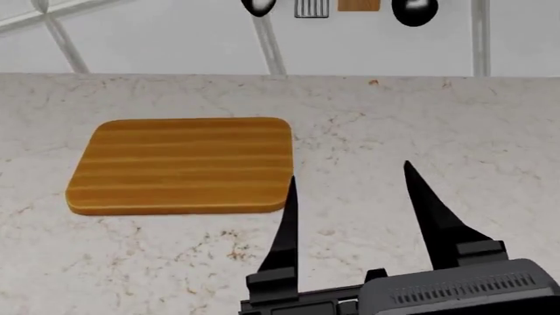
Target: Place the bread and cheese on the cutting board.
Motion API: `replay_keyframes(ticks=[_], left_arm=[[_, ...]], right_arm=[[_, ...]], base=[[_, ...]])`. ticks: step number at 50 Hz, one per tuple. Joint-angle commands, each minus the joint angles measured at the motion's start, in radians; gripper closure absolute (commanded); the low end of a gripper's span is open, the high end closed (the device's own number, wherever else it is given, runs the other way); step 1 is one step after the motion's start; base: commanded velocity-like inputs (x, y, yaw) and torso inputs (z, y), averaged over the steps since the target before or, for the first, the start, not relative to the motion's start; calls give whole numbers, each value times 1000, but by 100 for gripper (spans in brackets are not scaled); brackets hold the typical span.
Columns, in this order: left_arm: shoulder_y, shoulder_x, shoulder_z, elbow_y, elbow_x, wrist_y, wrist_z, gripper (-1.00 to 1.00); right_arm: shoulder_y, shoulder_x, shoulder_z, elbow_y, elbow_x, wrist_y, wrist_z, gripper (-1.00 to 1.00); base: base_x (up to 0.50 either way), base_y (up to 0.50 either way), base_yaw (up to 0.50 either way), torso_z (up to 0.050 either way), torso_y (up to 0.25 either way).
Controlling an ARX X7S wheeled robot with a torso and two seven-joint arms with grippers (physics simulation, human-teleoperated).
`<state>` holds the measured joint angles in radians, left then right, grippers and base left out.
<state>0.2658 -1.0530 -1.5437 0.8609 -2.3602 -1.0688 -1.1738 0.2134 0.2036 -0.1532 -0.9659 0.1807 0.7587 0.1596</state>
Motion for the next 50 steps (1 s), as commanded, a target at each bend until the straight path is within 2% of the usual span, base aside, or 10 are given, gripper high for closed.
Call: replay_keyframes(ticks=[1,5,10,14,17,26,34,43,48,50], left_arm=[[169,54,-479,-132,-465,-324,-144,-100],[167,168,-499,-187,-477,-488,-118,-100],[209,211,-554,-170,-427,-499,-18,-100],[176,231,-489,-119,-405,-480,22,-100],[116,262,-380,-86,-345,-481,57,-100],[2,332,-197,-29,-241,-467,123,-100],[-60,406,-96,-4,-155,-492,180,-100],[23,534,-182,63,167,-499,563,-100],[52,570,-209,85,262,-495,660,-100],[53,592,-219,127,378,-499,770,-100]], right_arm=[[45,20,-19,-7,2,63,12,-100],[73,23,-33,-28,-3,94,21,-100],[67,27,-33,-28,4,84,25,-100],[56,32,-14,-27,15,75,25,-100],[53,36,-22,-19,13,68,28,-100],[55,41,-45,-17,13,65,38,-100],[56,47,-51,-17,18,64,43,-100],[57,53,-62,-17,21,63,53,-100],[57,57,-64,-19,25,63,57,-100],[56,58,-61,-27,29,71,60,-100]], base=[[0,0,0,0,0],[0,0,0,0,0],[0,0,0,0,0],[0,0,0,0,0],[0,0,0,0,0],[0,0,0,0,0],[0,0,0,0,0],[0,0,0,0,0],[0,0,0,0,0],[0,0,0,0,0]])
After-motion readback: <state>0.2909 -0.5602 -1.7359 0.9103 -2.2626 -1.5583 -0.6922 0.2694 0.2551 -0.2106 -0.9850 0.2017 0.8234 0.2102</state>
